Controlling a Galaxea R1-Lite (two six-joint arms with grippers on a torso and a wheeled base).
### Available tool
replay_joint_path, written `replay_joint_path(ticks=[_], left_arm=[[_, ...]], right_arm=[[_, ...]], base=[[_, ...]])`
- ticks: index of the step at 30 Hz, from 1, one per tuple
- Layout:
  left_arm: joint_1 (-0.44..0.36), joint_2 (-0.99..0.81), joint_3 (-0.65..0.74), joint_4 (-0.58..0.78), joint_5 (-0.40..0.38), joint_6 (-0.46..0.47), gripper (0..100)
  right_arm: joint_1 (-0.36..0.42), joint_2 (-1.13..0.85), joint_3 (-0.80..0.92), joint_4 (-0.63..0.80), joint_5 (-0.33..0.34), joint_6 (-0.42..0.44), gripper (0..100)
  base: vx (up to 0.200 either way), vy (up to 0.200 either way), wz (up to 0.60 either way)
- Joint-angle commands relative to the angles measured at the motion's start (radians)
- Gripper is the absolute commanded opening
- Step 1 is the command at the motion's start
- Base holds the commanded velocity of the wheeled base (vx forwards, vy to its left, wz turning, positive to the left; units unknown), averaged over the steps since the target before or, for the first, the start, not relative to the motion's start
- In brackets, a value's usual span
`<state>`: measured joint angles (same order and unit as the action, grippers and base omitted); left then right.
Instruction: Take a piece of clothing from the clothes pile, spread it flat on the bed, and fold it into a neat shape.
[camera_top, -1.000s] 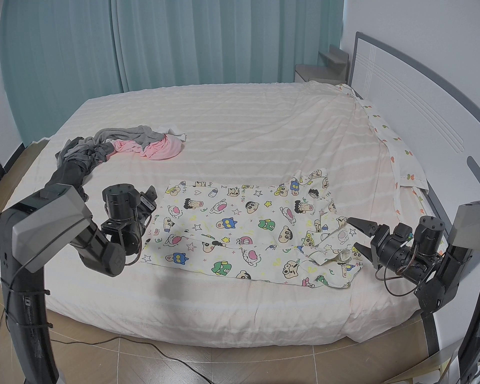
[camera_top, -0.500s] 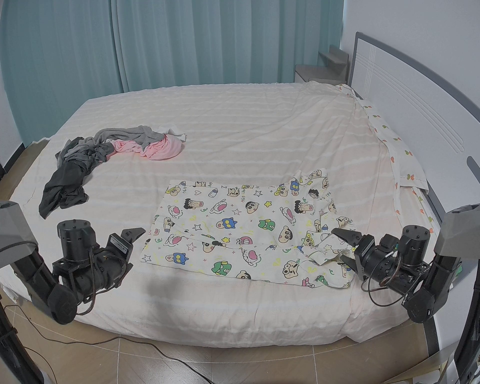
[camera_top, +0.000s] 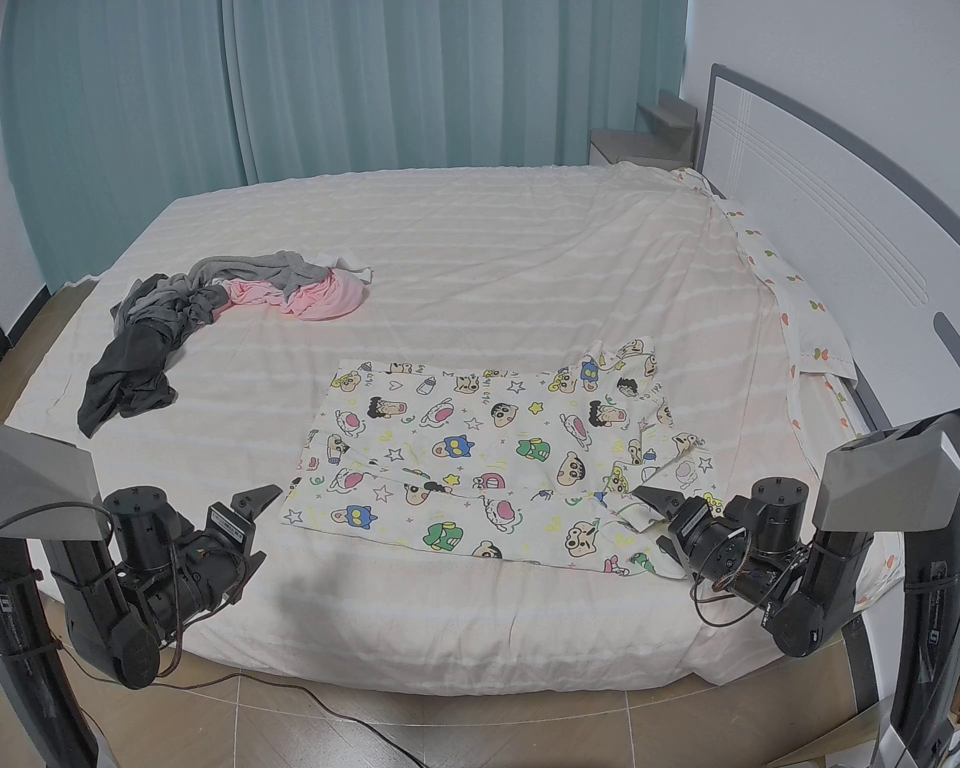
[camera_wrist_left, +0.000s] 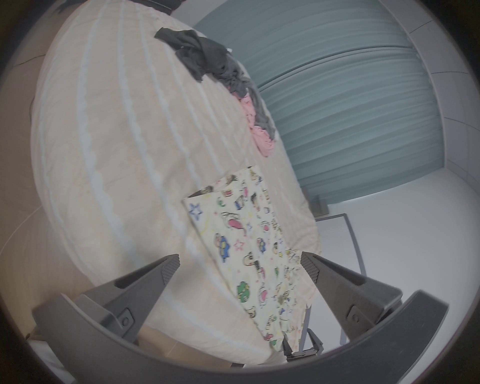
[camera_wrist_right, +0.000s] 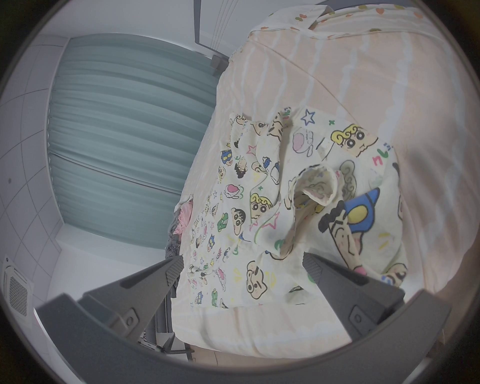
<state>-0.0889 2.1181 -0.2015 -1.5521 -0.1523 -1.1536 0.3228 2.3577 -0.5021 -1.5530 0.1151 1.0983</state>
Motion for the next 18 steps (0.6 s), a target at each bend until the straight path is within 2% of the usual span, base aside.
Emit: replay_joint_path(ticks=[1, 7, 11, 18], left_arm=[[0.008, 0.066, 0.007, -0.019, 0.000, 0.002, 100], [0.006, 0.074, 0.007, -0.019, 0.000, 0.005, 100], [0.006, 0.077, 0.005, -0.019, 0.004, 0.005, 100], [0.006, 0.079, 0.005, -0.019, 0.005, 0.006, 100]], right_arm=[[-0.004, 0.052, -0.026, -0.012, -0.006, -0.003, 100], [-0.024, 0.052, -0.049, -0.012, -0.031, -0.040, 100], [-0.031, 0.057, -0.053, -0.013, -0.045, -0.098, 100], [-0.025, -0.001, -0.049, -0.012, -0.064, -0.100, 100]], base=[[0.000, 0.000, 0.00], [0.000, 0.000, 0.00], [0.000, 0.000, 0.00], [0.000, 0.000, 0.00]])
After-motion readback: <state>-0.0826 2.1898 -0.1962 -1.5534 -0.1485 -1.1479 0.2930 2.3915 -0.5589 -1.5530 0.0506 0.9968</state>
